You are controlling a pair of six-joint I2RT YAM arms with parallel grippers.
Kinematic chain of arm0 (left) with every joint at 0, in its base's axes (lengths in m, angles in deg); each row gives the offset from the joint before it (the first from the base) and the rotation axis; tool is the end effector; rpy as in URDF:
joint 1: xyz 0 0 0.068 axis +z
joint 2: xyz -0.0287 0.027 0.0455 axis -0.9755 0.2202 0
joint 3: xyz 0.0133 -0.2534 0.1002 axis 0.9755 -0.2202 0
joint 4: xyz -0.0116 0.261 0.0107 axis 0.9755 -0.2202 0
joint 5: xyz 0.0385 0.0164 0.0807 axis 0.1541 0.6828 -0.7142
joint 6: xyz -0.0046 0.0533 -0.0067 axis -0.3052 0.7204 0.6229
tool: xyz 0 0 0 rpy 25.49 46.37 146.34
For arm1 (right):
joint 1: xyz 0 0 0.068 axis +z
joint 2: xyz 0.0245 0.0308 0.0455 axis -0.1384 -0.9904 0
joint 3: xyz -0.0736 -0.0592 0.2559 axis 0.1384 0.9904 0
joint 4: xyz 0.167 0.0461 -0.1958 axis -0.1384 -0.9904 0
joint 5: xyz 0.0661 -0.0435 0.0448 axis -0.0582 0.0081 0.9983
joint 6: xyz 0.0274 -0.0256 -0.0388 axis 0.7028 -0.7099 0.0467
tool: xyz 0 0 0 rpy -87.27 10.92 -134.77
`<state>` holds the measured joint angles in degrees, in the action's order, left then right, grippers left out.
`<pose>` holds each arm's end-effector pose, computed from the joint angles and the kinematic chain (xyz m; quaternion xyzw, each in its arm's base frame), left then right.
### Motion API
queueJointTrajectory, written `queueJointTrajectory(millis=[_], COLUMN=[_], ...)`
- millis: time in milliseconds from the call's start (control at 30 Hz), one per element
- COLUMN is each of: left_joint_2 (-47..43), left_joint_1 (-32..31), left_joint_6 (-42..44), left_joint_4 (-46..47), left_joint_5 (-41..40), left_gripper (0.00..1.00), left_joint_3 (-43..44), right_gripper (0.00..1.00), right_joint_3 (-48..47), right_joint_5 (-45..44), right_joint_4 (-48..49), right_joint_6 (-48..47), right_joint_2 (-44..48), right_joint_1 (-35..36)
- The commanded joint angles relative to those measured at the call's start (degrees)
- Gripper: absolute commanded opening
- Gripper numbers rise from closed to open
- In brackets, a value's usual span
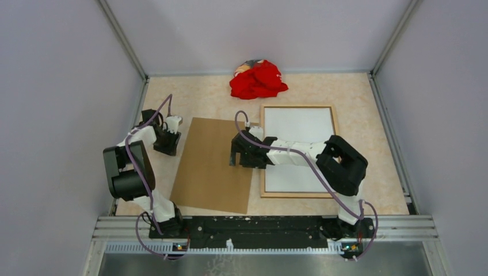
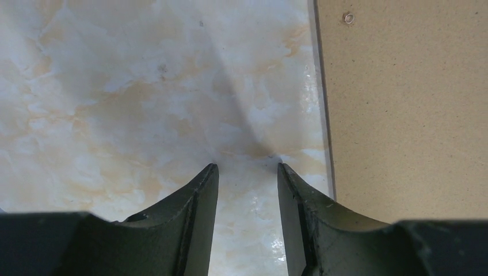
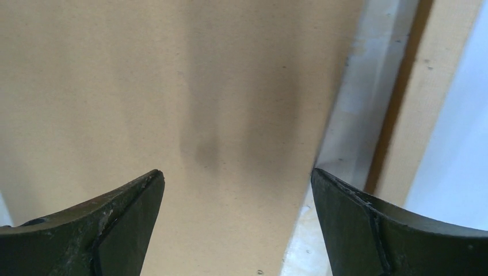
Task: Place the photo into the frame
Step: Pick up the photo frame item at the center of the board.
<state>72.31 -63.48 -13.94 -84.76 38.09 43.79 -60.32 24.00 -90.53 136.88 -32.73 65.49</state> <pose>0.2999 0.0667 0.1641 0.1759 0.9628 -0.0144 0.2047 0.2166 0.3251 0.1702 0.0156 0.9588 0.1563 0.2365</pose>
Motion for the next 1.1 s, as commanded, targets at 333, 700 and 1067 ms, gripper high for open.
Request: queueJointTrajectory(millis=[333,700,1067], left_joint_2=[5.4,4.4,4.4], left_joint_1=[-1.4,-2.3,-2.5], left_joint_6=[-1.4,-1.4,-1.2], left_joint_4=[1.1,-1.0,-1.7], left_joint_5=[5.0,6.3,6.7], left_gripper=[0.45,0.44,0.43], left_joint_3=[-2.0,-1.1,-0.7], right_gripper=[0.98,0.9,0.86], right_joint_3=[-1.1,4.0,7.2], right_joint_5=[16.8,27.9,35.3], right_joint_4=[21.1,47.8,67.9], right_joint_6=[6.7,14.1,19.0], right_joint_2=[2.3,7.2,7.0], right_joint_1=[-3.4,-6.0,-6.0])
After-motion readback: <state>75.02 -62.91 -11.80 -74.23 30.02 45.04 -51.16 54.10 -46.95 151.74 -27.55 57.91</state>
